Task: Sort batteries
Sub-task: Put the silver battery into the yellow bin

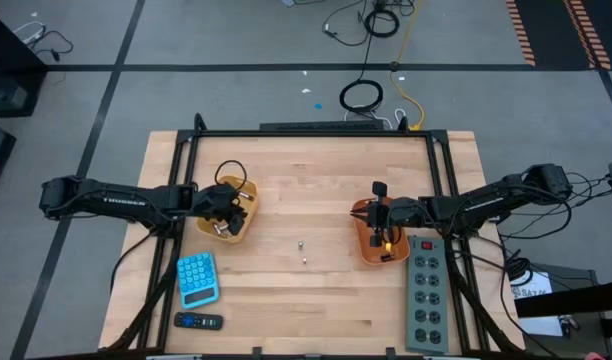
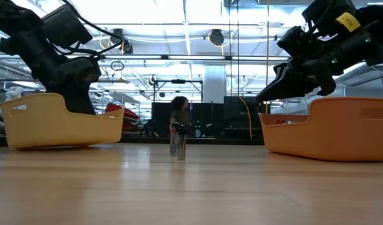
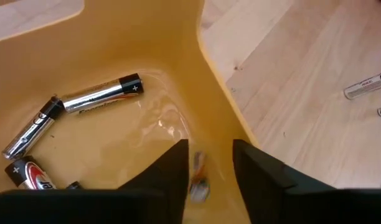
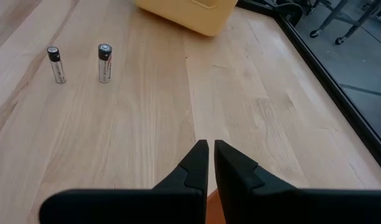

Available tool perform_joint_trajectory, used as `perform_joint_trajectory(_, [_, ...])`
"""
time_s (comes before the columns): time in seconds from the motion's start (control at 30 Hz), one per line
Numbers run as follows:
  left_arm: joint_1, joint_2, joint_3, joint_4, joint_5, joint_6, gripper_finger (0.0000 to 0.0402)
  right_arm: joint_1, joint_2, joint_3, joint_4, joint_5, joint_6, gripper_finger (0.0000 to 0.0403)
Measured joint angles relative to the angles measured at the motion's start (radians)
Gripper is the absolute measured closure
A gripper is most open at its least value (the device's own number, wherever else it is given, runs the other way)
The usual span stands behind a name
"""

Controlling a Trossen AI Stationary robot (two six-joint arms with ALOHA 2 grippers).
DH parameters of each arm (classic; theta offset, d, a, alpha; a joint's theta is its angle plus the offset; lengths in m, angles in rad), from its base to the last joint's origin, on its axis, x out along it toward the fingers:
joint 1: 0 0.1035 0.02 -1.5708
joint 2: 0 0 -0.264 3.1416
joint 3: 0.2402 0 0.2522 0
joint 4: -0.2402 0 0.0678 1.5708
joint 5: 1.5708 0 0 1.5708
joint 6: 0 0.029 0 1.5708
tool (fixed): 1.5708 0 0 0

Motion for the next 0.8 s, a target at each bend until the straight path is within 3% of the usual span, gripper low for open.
perform_joint_trajectory(0.27, [-0.001, 0.000, 0.071, -0.034, -0.009, 0.087, 0.0241, 0.000, 0.000, 0.000, 0.000, 0.000, -0.001, 0.0385])
perform_joint_trajectory(0.43, [-0.001, 0.000, 0.172, -0.156, -0.119, 0.168, 0.0241, 0.000, 0.000, 0.000, -0.004, 0.000, 0.001, 0.0385])
perform_joint_trajectory(0.53, [-0.017, 0.011, 0.211, -0.141, -0.137, 0.228, 0.0240, 0.000, 0.000, 0.000, -0.023, -0.001, 0.020, 0.0385])
perform_joint_trajectory(0.63, [-0.048, 0.075, 0.245, -0.054, -0.136, 0.269, 0.0240, 0.000, 0.000, 0.000, -0.035, -0.001, 0.045, 0.0385])
perform_joint_trajectory(0.8, [-0.093, 0.293, 0.283, 0.096, -0.073, 0.321, 0.0240, 0.011, 0.000, -0.034, 0.011, 0.011, 0.053, 0.0385])
